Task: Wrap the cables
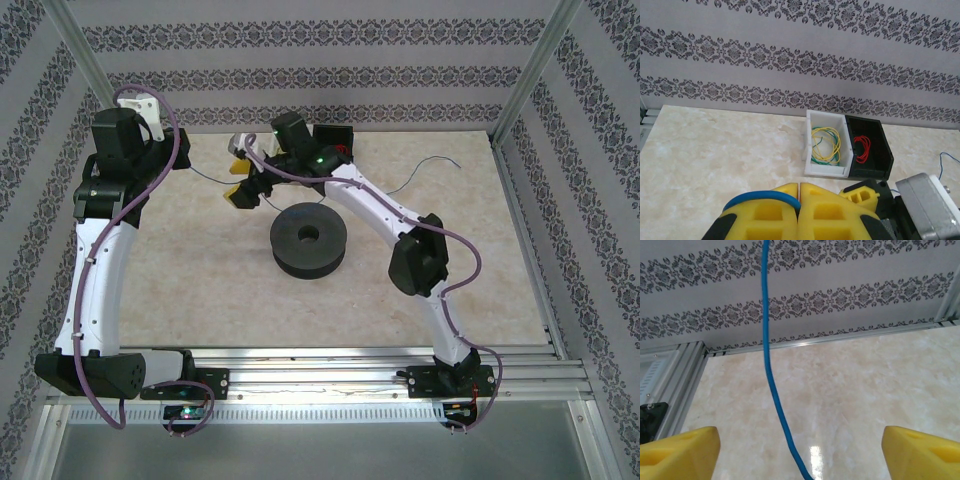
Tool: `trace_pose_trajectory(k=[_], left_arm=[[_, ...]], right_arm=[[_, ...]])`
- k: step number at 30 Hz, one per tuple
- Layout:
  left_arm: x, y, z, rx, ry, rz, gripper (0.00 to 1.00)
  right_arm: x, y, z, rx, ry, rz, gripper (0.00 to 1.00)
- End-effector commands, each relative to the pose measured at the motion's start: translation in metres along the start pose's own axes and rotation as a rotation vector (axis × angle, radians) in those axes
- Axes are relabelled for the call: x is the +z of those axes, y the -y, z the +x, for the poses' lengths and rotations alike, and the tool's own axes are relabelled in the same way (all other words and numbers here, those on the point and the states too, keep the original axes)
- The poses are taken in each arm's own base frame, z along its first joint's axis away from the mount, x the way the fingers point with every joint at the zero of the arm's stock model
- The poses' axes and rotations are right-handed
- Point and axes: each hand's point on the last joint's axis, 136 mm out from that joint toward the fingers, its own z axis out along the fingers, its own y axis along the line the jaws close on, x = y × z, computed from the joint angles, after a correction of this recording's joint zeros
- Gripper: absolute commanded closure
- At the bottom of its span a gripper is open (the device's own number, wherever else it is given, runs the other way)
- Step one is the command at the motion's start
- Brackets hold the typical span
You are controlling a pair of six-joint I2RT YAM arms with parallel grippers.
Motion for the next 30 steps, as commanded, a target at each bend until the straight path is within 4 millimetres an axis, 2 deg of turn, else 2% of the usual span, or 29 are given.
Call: trace_pose_trajectory(k=[1,7,10,20,22,30], left_arm=[[0.000,0.011,-0.013,-0.008,0.046,0.039,1.00],[-0.004,0.011,-0.016,-0.004,0.054,0.037,1.00],[-0.007,0.012,-0.017,-0.002,0.058,0.037,1.00],[-0.021,0.009,-0.019,0.011,0.075,0.013,1.00],[-0.024,0.008,-0.019,0.015,0.077,0.007,1.00],[-0.027,0.005,-0.008,0.020,0.048,-0.008,1.00]], right_arm=[[0.013,-0.004,0.002,-0.057,-0.013,-0.013,0.21],[0.024,0.012,0.011,-0.079,-0.054,0.078,0.43],[0.025,0.023,0.013,-0.085,-0.064,0.136,0.60],[0.027,0.044,0.017,-0.104,-0.077,0.219,0.95],[0.026,0.049,0.018,-0.109,-0.080,0.233,1.00],[0.020,0.054,0.015,-0.146,-0.075,0.240,1.00]])
